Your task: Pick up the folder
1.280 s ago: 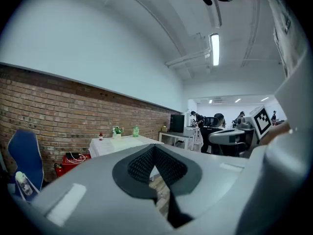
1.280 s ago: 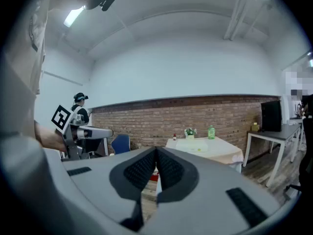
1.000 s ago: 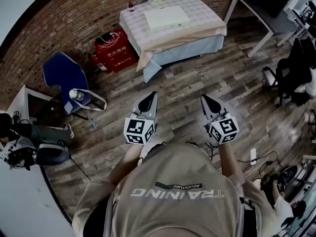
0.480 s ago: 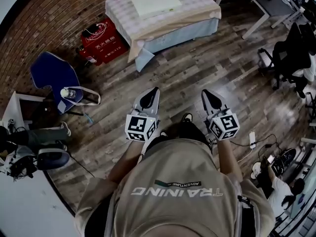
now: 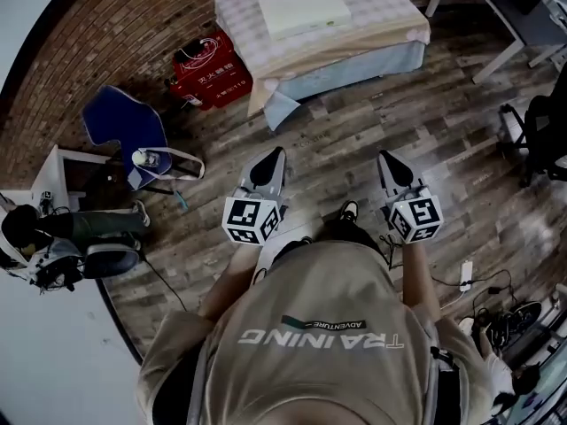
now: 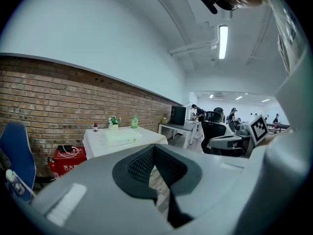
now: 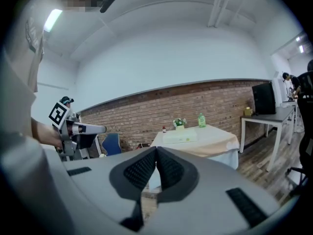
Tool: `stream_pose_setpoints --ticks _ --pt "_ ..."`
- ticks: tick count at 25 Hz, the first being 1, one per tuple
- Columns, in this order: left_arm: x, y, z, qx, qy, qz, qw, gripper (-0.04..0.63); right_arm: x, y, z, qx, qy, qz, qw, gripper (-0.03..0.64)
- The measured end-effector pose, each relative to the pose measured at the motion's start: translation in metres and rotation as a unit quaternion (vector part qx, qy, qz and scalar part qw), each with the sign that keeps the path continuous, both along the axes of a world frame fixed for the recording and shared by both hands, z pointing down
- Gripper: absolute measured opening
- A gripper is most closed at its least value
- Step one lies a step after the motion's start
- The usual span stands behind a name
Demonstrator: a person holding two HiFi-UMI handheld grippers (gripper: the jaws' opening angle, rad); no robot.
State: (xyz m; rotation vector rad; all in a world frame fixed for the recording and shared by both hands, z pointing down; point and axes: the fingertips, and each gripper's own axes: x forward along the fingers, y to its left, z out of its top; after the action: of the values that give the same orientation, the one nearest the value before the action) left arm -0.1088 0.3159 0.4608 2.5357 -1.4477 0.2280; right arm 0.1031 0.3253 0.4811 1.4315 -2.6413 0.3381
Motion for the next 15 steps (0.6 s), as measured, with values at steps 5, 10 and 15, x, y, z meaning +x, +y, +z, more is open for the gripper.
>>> stream_pose_setpoints --ticks 5,10,15 --pt "0.014 -0.032 0.008 -0.016 -0.016 -0.038 0.999 0.008 0.034 -0.03 0.021 0.005 0.061 -0.017 0.998 0.011" --pt "0.027 -0.05 0.014 -0.032 -0.019 -0.048 0.9982 0.008 0.042 -0.054 0.034 -0.013 0.042 -0.032 0.999 0.01" --pt "0.031 -0.072 0.028 -0.046 -0.027 -0.036 0.9979 0.008 0.039 -0.084 0.04 -0.039 -0.03 -0.02 0.999 0.01"
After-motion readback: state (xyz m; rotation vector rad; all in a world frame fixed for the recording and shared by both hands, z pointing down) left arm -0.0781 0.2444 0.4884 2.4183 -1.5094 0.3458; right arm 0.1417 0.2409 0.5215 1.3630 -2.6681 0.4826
